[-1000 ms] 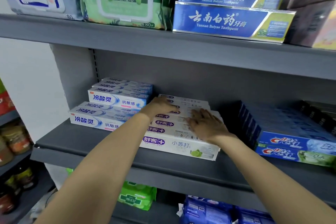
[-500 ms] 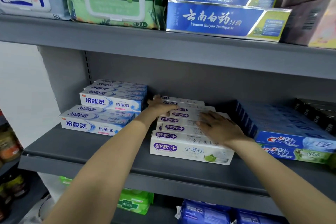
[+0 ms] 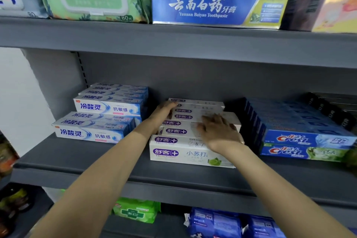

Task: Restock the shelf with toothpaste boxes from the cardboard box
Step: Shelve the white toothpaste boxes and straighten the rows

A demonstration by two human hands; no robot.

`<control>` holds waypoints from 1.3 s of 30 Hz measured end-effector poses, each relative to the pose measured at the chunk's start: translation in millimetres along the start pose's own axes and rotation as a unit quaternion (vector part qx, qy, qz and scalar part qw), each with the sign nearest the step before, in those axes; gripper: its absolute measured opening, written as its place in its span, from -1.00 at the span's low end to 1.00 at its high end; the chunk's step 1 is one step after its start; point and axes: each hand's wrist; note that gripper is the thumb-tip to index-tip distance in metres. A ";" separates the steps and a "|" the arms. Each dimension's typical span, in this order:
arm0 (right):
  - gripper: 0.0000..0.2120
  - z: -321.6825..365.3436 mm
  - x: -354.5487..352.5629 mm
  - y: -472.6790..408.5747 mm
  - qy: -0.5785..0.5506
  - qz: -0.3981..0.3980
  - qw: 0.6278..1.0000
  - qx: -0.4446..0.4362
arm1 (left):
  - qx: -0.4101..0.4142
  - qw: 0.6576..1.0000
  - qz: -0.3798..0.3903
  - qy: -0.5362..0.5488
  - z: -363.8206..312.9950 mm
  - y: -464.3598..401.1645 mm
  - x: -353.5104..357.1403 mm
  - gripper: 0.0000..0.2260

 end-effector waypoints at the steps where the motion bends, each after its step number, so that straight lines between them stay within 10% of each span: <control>1: -0.52 0.3 1.1 0.5 -0.004 -0.001 1.000 0.002 | -0.011 0.999 -0.001 0.031 2.3 -1.8 2.0 -0.71; 6: -0.53 -20.8 -5.8 1.2 -0.026 -0.008 0.999 -0.028 | -0.058 0.996 -0.003 0.065 12.9 -17.3 23.0 -0.26; 28: -0.58 -72.2 -9.7 -6.3 -0.053 0.012 0.997 -0.057 | -0.054 0.991 0.031 0.117 1.4 -17.1 66.5 -0.17; 39: -0.64 -63.1 -24.4 20.1 -0.064 -0.052 0.996 -0.035 | 0.003 0.987 0.005 0.163 -24.3 43.0 60.3 -0.78</control>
Point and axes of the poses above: each hand's wrist, its own y-axis away from the middle knuckle, its own x-axis out of the palm, z = x × y, and after that the axes turned 9 degrees about x, right-handed
